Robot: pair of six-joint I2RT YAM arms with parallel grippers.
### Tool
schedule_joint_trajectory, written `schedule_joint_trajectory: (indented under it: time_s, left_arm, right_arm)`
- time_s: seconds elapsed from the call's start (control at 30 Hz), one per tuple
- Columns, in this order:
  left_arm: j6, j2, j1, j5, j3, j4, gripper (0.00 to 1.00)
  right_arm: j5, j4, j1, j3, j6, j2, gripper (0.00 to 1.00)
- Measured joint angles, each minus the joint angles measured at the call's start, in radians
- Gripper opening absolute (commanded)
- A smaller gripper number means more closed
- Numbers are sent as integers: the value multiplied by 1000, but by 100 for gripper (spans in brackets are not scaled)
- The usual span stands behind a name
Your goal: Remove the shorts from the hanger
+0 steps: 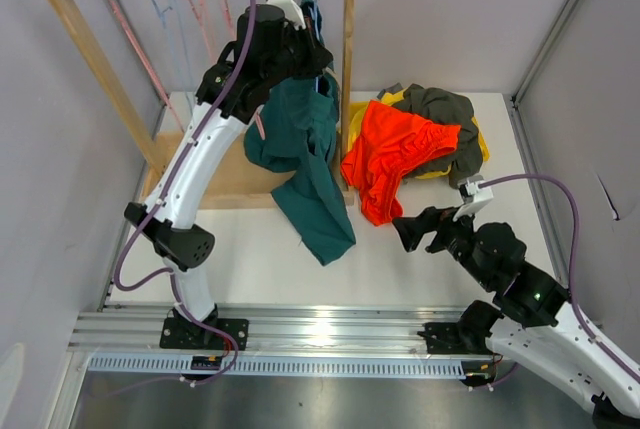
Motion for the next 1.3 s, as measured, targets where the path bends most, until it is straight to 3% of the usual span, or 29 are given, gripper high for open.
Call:
schedule_joint_trajectory:
  time_s: [0.23, 0.57, 0.87, 0.93, 0.97, 1.0, 1.07, 1.2, 1.3]
  left_arm:
    - [-3, -12, -13, -10, 64, -47, 0]
    - [-9, -68, -18, -10, 85, -54, 0]
    - [-17, -146, -18, -10, 45, -55, 0]
    - [-19, -177, -18, -6, 13, -51, 0]
    - [-20, -196, -18, -2, -8, -50, 0]
    - [-22, -215, -18, -1, -27, -49, 0]
    - [-27, -247, -19, 0, -58, -47, 0]
    - [-27, -279, -19, 1, -81, -46, 0]
    - [-26, -292, -19, -1, -90, -48, 0]
  right_arm:
    - [-43, 26, 43, 133, -35, 175, 99]
    - [45, 156, 297, 519, -166, 580, 99]
    - [69, 294, 335, 624, -209, 824, 99]
    - [79, 329, 332, 626, -224, 867, 89]
    - [80, 349, 329, 627, -232, 890, 60]
    - [83, 366, 326, 627, -245, 911, 38]
    - [91, 398, 323, 627, -255, 941, 0]
    - [133, 444, 351, 615, -257, 940, 0]
    - [207, 458, 448, 549, -258, 874, 0]
